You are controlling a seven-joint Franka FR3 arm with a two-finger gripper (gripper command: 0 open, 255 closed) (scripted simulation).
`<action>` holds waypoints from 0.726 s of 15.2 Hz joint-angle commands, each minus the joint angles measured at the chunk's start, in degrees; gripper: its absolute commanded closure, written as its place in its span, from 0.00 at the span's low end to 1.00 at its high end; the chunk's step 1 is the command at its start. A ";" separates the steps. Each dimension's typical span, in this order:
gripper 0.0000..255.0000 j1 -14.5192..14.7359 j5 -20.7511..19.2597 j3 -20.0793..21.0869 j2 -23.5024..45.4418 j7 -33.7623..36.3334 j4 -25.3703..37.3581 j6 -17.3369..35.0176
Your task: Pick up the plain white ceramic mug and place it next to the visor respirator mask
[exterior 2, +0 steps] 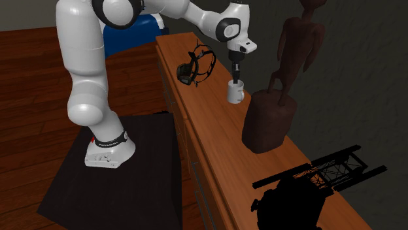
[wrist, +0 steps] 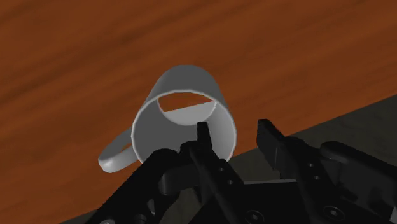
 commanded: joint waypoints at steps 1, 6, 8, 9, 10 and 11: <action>0.00 0.00 0.00 0.00 0.00 0.00 0.00 0.00; 0.00 -0.02 0.24 0.10 -0.88 -0.16 0.77 -1.62; 0.00 -0.04 0.68 0.26 -2.44 -0.44 2.56 -4.94; 0.00 -0.03 0.84 0.32 -2.98 -0.54 3.35 -6.27; 0.00 -0.03 0.84 0.32 -2.98 -0.54 3.35 -6.27; 0.00 -0.03 0.84 0.32 -2.99 -0.54 3.35 -6.27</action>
